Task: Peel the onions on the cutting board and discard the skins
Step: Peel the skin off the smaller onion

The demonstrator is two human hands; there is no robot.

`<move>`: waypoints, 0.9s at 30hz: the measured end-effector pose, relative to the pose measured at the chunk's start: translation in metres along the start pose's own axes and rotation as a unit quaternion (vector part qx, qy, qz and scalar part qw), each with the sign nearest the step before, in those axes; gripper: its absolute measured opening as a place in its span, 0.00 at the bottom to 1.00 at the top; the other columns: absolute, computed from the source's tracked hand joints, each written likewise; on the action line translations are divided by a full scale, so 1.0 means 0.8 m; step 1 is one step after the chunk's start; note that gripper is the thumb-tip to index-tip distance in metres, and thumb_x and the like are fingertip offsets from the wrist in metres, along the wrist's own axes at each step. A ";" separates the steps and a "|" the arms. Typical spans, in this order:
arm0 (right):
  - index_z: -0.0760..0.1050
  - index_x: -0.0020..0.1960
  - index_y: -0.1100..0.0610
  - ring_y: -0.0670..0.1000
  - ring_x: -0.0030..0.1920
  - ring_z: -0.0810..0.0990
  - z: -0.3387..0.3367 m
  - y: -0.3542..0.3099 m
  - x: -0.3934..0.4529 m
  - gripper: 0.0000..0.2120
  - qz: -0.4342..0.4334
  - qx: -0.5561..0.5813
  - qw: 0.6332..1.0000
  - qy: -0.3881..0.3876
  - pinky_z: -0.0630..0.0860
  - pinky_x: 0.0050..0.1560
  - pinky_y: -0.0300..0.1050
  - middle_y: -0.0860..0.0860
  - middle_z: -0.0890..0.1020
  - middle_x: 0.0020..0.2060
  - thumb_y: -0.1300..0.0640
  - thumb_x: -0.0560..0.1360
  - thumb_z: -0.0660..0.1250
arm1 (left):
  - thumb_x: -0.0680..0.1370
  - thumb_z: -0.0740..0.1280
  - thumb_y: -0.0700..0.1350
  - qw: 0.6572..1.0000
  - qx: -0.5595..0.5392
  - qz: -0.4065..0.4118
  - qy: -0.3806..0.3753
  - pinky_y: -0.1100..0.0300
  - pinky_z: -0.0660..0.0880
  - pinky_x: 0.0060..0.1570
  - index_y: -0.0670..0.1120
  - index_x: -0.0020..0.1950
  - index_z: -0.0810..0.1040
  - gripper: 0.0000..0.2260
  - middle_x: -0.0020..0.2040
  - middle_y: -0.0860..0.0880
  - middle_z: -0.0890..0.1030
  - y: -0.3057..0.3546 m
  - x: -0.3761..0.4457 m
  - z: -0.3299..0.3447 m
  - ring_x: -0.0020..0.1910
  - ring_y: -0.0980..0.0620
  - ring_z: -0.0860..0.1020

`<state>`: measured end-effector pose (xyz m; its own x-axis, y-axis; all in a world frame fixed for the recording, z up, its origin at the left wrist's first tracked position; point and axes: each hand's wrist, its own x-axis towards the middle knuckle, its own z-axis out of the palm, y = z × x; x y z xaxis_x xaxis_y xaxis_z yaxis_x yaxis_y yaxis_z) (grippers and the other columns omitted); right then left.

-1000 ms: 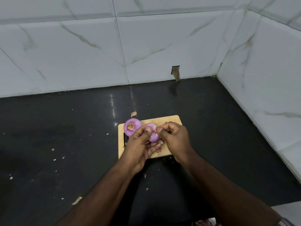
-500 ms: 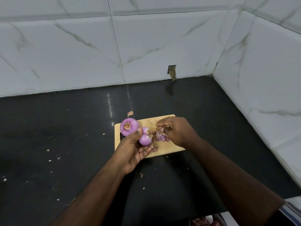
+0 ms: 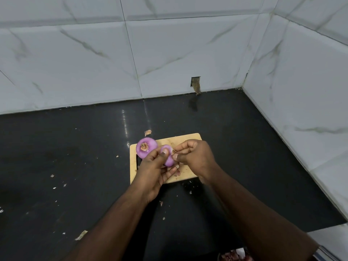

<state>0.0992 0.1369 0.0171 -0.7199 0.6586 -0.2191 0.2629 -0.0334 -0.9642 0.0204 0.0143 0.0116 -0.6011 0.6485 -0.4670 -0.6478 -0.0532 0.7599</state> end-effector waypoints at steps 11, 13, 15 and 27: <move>0.82 0.53 0.54 0.48 0.40 0.85 -0.026 -0.008 0.004 0.06 -0.035 -0.043 0.997 0.045 0.82 0.45 0.46 0.51 0.86 0.37 0.57 0.79 0.67 | 0.70 0.79 0.37 0.929 0.314 0.192 0.037 0.72 0.74 0.47 0.51 0.62 0.78 0.24 0.54 0.56 0.82 -0.005 0.001 -0.022 0.48 0.63 0.80; 0.80 0.60 0.53 0.50 0.48 0.86 -0.024 -0.012 0.002 0.11 -0.028 -0.067 0.996 -0.060 0.83 0.52 0.51 0.50 0.86 0.47 0.54 0.78 0.69 | 0.69 0.80 0.37 0.914 0.349 0.204 0.012 0.70 0.76 0.49 0.53 0.62 0.79 0.25 0.54 0.57 0.83 -0.006 0.004 -0.024 0.49 0.64 0.81; 0.79 0.61 0.56 0.58 0.49 0.86 -0.017 -0.010 -0.003 0.14 -0.010 -0.026 0.989 -0.145 0.83 0.51 0.53 0.54 0.86 0.50 0.58 0.77 0.72 | 0.69 0.80 0.37 0.903 0.374 0.210 -0.010 0.65 0.78 0.54 0.57 0.63 0.78 0.27 0.56 0.58 0.83 -0.007 0.007 -0.024 0.54 0.61 0.81; 0.78 0.67 0.53 0.35 0.55 0.80 -0.012 0.000 -0.011 0.23 -0.126 -0.107 0.984 -0.072 0.77 0.57 0.33 0.46 0.80 0.59 0.60 0.73 0.75 | 0.72 0.74 0.41 0.992 0.088 0.085 -0.039 0.54 0.82 0.51 0.49 0.65 0.78 0.21 0.59 0.42 0.84 0.003 -0.002 -0.023 0.56 0.45 0.85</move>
<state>0.1114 0.1386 0.0207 -0.8591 0.5117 -0.0114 0.1829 0.2862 -0.9405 0.0111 -0.0008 0.0059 -0.6520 0.6985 -0.2950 -0.4454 -0.0379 0.8946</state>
